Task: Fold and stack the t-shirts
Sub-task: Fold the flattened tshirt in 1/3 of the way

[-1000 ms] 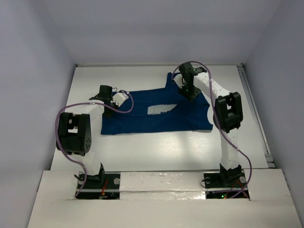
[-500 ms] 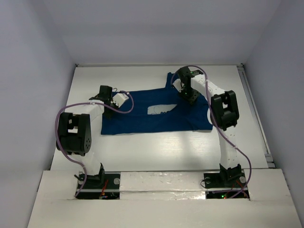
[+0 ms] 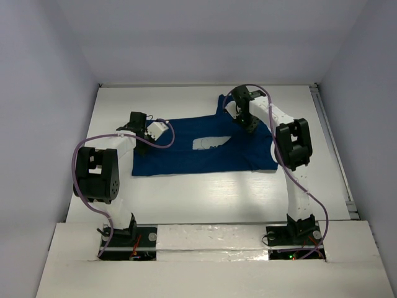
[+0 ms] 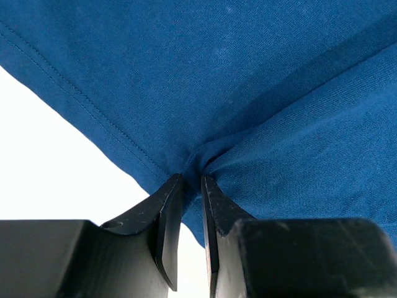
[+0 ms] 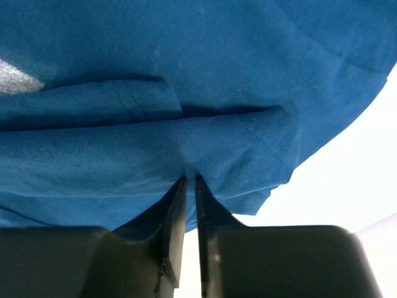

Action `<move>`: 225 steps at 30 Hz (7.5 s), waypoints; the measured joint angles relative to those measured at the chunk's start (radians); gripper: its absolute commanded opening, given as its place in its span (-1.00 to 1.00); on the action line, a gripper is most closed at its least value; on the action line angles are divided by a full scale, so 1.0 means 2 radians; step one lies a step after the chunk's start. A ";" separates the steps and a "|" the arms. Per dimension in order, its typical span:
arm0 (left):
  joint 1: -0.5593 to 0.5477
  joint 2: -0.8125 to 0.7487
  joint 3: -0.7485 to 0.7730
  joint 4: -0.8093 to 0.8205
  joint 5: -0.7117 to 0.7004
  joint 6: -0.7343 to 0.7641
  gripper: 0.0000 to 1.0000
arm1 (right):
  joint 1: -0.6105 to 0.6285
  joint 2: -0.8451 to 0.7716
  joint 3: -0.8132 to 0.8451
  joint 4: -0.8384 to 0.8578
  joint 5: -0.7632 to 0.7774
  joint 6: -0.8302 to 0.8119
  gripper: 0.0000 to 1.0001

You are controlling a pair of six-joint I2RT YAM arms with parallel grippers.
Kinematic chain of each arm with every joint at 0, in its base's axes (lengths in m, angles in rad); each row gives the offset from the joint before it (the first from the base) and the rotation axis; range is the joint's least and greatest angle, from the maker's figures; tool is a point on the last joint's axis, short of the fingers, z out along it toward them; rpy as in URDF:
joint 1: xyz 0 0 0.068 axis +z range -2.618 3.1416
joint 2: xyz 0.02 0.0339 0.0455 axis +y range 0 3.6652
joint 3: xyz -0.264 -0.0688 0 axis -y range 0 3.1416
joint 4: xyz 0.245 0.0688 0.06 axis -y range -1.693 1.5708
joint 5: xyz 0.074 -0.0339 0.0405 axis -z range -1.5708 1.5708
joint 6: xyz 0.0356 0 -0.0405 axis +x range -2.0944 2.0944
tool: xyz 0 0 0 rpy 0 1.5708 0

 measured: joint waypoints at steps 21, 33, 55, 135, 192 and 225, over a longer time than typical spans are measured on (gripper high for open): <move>0.000 0.000 0.000 -0.002 0.001 0.000 -0.70 | -0.043 0.000 0.022 -0.001 -0.014 0.062 -0.33; 0.000 0.000 0.000 -0.002 0.002 0.000 -0.71 | -0.059 0.000 0.039 -0.009 -0.101 0.067 -0.15; 0.000 -0.009 0.000 -0.010 0.006 0.000 -0.71 | -0.086 0.000 0.054 -0.029 -0.178 0.080 -0.10; 0.000 -0.018 -0.002 0.005 0.011 -0.010 -0.65 | -0.051 0.073 0.142 -0.049 -0.137 0.063 -0.25; -0.016 0.039 0.007 0.096 0.062 -0.134 -1.00 | -0.010 -0.074 -0.156 0.019 -0.173 0.100 -0.94; -0.018 -0.011 -0.007 -0.098 0.084 0.079 -1.00 | 0.018 -0.200 -0.240 0.022 -0.093 0.035 -0.27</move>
